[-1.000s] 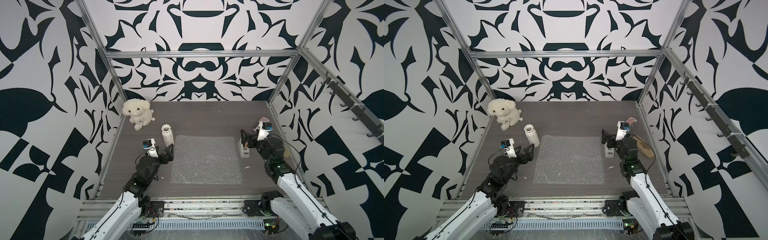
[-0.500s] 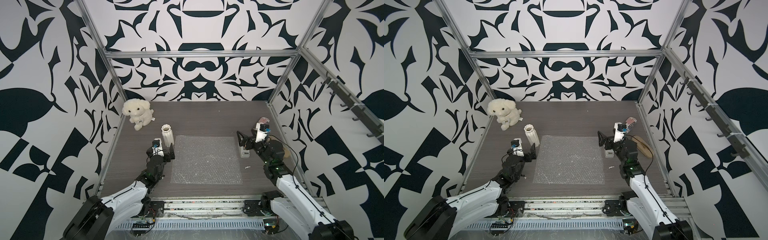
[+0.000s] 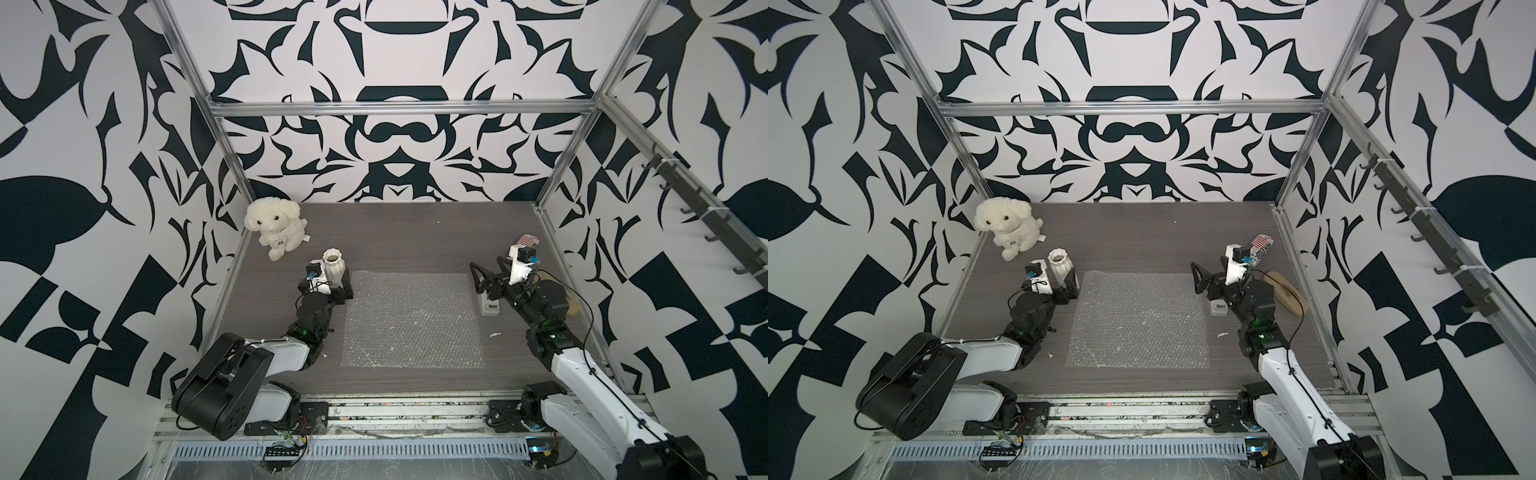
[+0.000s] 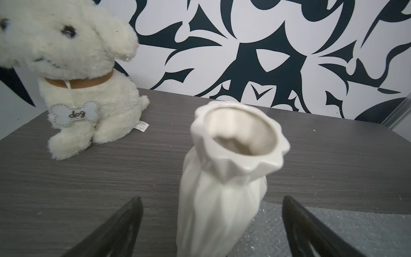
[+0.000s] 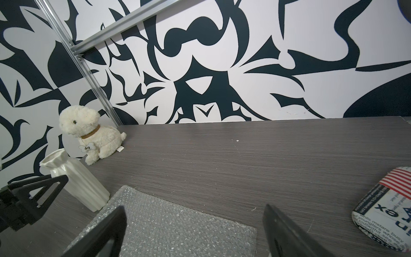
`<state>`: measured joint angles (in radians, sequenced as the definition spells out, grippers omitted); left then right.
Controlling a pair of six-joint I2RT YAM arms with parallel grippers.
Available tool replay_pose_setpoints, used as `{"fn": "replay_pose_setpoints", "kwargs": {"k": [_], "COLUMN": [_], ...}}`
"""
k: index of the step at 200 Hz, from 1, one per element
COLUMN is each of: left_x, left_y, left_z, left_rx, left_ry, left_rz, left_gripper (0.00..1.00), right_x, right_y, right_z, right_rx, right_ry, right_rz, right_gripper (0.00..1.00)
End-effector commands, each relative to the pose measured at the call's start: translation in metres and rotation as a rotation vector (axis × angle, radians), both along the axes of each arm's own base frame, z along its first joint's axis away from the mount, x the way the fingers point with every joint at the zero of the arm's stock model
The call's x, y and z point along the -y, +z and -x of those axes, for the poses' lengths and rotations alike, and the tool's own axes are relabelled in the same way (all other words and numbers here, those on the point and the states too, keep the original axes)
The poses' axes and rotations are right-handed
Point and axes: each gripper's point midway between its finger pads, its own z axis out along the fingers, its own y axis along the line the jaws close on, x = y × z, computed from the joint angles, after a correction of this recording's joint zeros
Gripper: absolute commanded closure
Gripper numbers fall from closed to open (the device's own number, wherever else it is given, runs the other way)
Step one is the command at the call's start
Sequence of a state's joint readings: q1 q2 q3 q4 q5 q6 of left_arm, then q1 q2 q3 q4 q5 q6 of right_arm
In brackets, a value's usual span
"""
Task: Wrap vases in bubble wrap
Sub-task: Pick up the vase from the center of the board.
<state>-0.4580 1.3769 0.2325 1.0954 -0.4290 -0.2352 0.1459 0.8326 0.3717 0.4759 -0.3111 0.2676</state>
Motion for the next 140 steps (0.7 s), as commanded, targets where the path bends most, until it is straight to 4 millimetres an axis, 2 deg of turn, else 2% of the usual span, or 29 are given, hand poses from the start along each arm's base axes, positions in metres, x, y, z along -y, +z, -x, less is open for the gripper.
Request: {"fn": "replay_pose_setpoints", "kwargs": {"k": [1,28,73,128,140], "left_x": [0.001,-0.011,-0.002,0.001,0.0], "left_y": [0.017,0.015,0.013,0.011,0.01], "left_z": [-0.011,-0.017,-0.031,-0.035,-0.035], "left_rx": [0.067,0.086,0.09,0.103,0.101], "left_ry": [0.015,0.083,0.06,0.044,0.048], "left_rz": [0.015,0.018,-0.001,-0.008,-0.012], "left_gripper": [0.01,0.01,0.0,0.14,0.24], "right_x": [-0.005,-0.007,-0.013,-0.018,-0.019], "right_y": [0.017,0.016,0.015,0.009,0.009], "right_z": [0.001,0.001,0.001,0.001,0.001], "right_rx": [0.059,0.054,0.038,0.007,0.005], "right_ry": [0.024,0.035,0.067,0.094,0.099], "right_rz": [-0.018,-0.021,-0.026,-0.034,-0.035], "right_gripper": [0.01,0.01,0.01,0.01,0.02]}}
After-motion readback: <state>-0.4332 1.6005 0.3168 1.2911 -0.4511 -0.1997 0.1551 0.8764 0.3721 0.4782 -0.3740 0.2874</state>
